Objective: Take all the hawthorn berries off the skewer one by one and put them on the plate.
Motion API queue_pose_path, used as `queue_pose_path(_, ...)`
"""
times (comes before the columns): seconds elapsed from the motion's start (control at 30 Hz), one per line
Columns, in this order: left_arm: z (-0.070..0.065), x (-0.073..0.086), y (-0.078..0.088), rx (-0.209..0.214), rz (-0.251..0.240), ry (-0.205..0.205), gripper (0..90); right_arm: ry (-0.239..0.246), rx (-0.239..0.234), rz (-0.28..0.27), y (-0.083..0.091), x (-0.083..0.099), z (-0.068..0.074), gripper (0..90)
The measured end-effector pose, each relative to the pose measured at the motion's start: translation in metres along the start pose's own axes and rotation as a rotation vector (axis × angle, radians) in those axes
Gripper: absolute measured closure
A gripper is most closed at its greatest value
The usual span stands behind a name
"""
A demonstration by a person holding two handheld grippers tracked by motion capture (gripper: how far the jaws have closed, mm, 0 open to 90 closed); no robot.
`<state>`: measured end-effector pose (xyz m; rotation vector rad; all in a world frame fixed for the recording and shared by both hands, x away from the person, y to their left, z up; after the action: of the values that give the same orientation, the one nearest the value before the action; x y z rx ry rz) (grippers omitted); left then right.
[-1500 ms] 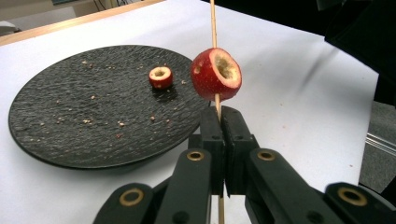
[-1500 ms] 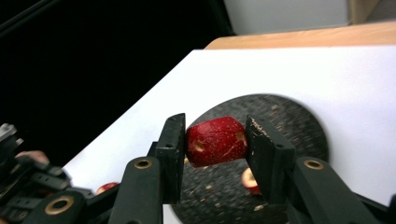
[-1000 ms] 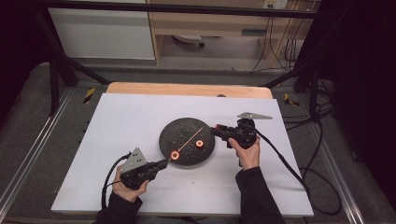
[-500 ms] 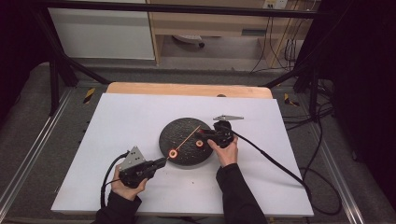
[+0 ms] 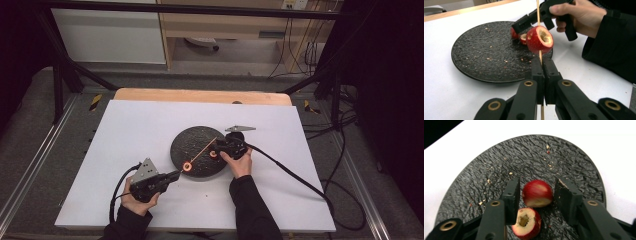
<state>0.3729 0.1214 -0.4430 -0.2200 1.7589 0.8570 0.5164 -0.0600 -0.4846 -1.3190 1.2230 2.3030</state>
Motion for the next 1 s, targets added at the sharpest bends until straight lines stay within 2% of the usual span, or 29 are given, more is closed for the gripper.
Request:
queue_pose_path(0.13,0.0,0.0,0.0,-0.001,0.0,-0.001,88.3,0.017,-0.01,-0.017,0.012,-0.007,0.004,50.6)
queue_pose_path(0.23,-0.001,-0.001,0.001,-0.002,-0.004,-0.001,88.3,0.016,-0.036,-0.036,0.023,-0.011,0.01,43.2)
queue_pose_path(0.47,-0.002,0.0,-0.001,-0.001,0.001,-0.006,88.3,0.047,-0.092,-0.059,0.052,-0.004,0.028,19.7)
queue_pose_path(0.57,-0.003,0.0,-0.001,-0.001,0.003,-0.006,88.3,0.042,-0.126,-0.066,0.062,0.003,0.037,11.0)
queue_pose_path(0.77,-0.007,0.001,-0.004,0.003,0.008,-0.014,88.3,0.052,-0.167,-0.057,0.075,0.02,0.052,4.6)
queue_pose_path(0.93,-0.01,0.002,-0.007,0.01,0.016,-0.021,88.3,0.049,-0.209,-0.047,0.076,0.033,0.062,3.9)
queue_pose_path(1.0,-0.011,0.003,-0.008,0.012,0.018,-0.023,88.3,0.034,-0.222,-0.056,0.076,0.034,0.065,4.2)
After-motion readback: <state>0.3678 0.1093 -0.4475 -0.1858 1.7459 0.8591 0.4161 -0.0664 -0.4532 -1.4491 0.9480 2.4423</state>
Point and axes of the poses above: each handheld gripper's, and its own axes: y roughly backward along the jaws, x roughly out of its underside, z roughly to its left, the point moved 8 cm from there along -y, roughly forward along the jaws, and after that the axes turned 3 degrees about y, right-handed, at the moved point
